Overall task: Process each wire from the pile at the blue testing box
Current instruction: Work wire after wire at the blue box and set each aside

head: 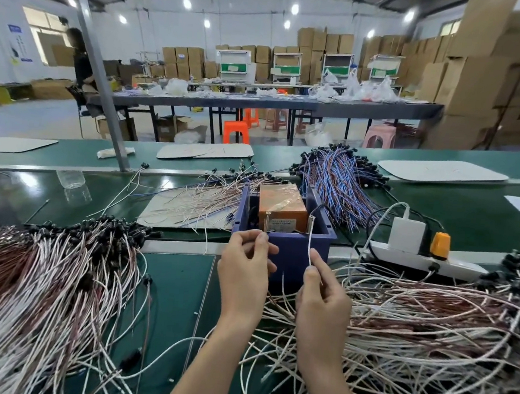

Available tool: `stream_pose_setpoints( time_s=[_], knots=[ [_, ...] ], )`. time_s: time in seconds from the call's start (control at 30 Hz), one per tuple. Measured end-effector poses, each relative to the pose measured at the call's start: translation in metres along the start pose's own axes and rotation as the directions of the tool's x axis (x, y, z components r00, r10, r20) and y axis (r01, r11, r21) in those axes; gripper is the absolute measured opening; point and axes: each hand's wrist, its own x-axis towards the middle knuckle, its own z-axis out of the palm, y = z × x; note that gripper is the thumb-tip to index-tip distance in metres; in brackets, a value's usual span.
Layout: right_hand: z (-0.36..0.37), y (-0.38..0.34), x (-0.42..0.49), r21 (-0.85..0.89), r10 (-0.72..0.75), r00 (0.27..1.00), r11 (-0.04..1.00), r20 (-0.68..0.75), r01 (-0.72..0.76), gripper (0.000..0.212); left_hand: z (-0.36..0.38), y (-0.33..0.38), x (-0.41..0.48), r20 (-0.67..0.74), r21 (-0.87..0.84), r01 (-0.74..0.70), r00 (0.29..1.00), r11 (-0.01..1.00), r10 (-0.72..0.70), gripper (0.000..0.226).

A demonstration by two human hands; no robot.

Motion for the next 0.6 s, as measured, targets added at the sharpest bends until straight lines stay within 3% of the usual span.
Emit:
stream_pose_setpoints(
  time_s=[0.6],
  knots=[
    [-0.0044,0.0015,-0.0043,-0.002,0.023,1.000,1.000,0.011,-0.023,0.028,-0.0016,-0.0009,-0.0011,0.024,-0.066,0.022,1.000,0.998,-0.020,0.011]
  ],
)
